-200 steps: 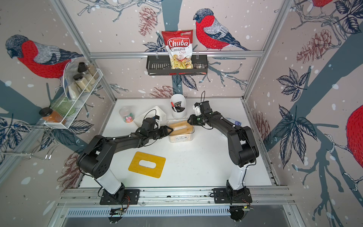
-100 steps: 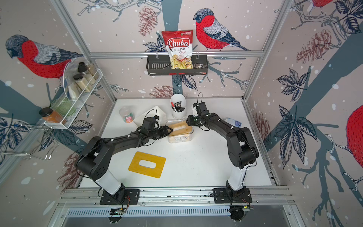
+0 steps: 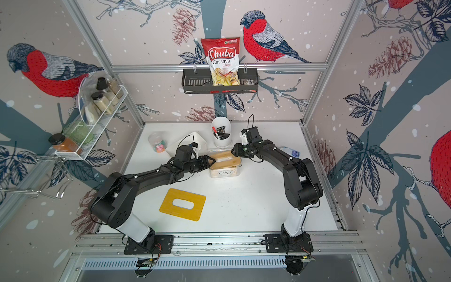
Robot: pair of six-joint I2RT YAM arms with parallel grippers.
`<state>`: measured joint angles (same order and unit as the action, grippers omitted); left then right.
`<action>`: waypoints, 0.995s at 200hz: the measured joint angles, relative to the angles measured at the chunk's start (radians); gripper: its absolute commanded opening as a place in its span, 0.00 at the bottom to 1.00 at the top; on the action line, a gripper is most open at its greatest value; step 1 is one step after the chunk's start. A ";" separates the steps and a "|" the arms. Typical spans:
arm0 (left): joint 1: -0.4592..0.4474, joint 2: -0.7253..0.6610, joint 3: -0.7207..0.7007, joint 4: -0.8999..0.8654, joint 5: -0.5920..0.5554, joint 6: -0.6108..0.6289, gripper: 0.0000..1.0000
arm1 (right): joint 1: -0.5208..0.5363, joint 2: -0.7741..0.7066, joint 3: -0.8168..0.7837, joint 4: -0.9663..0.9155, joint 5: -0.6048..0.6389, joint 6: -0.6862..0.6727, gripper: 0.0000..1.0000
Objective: Put the tissue paper into the tissue box
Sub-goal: Close the box lid on the tissue box.
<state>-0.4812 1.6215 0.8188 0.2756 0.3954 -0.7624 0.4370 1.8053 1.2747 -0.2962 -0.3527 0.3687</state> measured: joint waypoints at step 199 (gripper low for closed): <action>0.000 0.021 -0.025 0.050 0.011 0.032 0.59 | -0.002 -0.010 -0.002 -0.063 -0.018 -0.030 0.53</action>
<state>-0.4816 1.6421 0.7937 0.3256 0.4065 -0.7307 0.4355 1.7958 1.2728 -0.3595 -0.3702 0.3389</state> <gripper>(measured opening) 0.596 0.531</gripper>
